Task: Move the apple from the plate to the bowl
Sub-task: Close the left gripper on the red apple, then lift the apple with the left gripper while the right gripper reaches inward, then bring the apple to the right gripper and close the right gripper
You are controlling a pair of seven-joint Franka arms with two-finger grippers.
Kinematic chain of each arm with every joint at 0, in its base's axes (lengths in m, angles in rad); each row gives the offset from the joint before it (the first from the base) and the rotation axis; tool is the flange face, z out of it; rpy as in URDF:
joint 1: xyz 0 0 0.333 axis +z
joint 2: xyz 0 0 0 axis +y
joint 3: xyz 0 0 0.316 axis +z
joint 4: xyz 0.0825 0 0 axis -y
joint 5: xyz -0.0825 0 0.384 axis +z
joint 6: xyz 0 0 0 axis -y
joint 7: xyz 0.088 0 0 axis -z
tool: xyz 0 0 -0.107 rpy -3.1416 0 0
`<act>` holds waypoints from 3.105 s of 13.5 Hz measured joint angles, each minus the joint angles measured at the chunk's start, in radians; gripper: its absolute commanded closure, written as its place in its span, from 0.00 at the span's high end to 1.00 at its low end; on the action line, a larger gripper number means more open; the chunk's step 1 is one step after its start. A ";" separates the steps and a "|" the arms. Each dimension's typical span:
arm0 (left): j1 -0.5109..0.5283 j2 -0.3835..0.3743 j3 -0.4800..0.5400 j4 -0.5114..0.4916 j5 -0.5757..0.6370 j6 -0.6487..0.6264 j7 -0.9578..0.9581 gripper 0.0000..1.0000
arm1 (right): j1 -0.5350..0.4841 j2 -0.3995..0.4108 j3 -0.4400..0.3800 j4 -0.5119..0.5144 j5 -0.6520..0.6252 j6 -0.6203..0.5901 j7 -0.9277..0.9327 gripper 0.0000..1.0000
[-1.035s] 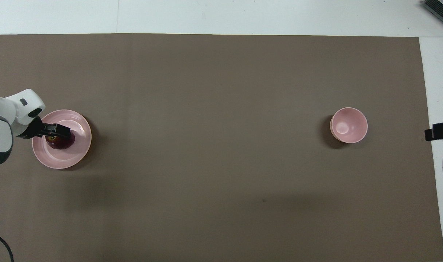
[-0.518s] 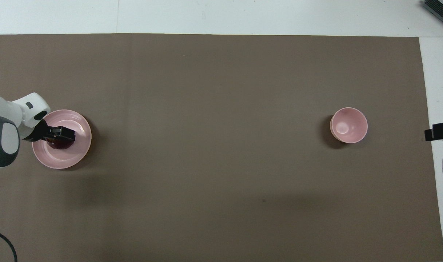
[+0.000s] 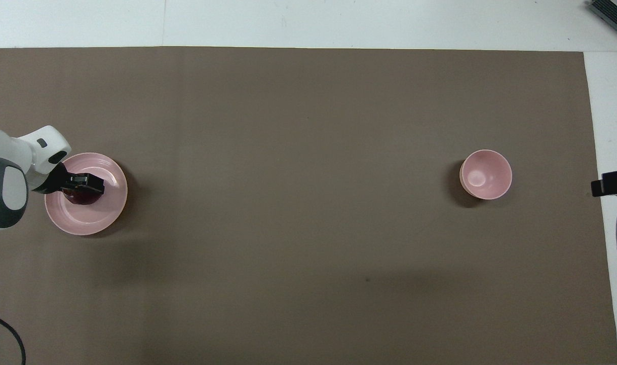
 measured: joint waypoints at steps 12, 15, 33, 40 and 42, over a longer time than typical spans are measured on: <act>-0.001 -0.026 -0.011 0.140 -0.264 -0.322 -0.137 0.00 | 0.088 -0.037 0.022 -0.189 0.337 0.131 0.000 1.00; -0.001 -0.026 -0.011 0.154 -0.363 -0.371 -0.213 0.00 | 0.126 -0.037 0.023 -0.262 0.469 0.234 0.000 1.00; -0.161 -0.026 -0.208 0.215 -0.856 -0.726 -0.684 0.00 | 0.215 -0.016 0.024 -0.590 1.089 0.463 -0.116 1.00; -0.297 -0.007 -0.221 0.172 -1.133 -0.521 -0.788 0.00 | 0.213 -0.016 0.021 -0.608 1.089 0.463 -0.174 1.00; -0.312 -0.007 -0.235 0.141 -1.237 -0.462 -0.794 0.00 | 0.211 -0.016 0.020 -0.611 1.097 0.462 -0.177 1.00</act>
